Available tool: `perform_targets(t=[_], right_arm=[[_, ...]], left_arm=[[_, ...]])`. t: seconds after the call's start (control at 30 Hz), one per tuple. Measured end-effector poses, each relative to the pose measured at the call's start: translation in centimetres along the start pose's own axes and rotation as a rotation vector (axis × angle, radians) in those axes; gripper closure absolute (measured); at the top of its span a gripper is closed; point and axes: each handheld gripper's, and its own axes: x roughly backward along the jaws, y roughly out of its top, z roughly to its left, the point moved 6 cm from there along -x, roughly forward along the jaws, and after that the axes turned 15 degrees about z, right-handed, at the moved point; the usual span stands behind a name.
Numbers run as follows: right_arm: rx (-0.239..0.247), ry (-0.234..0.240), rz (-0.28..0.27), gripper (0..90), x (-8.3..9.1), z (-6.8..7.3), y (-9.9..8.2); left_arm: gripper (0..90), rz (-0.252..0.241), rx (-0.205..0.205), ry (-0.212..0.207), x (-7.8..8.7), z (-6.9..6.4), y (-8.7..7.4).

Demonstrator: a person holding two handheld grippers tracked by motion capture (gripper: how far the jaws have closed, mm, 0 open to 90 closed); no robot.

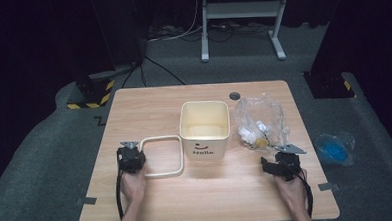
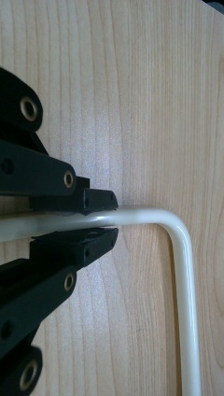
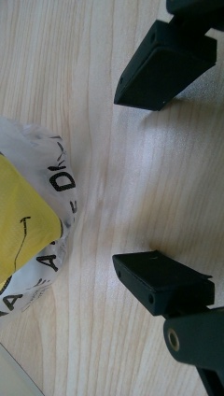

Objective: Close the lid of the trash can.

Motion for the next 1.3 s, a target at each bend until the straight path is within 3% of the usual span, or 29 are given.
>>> perform_targets(t=[0.53,1.3], right_arm=[[0.002,0.004,-0.001,19.4,0.0,0.1,0.0],[0.001,0.004,-0.001,19.7,0.0,0.2,0.0]], left_arm=[[80.6,-0.013,0.024,-0.007,1.7,0.9,0.8],[80.9,-0.057,0.033,-0.020,6.8,1.8,3.3]])
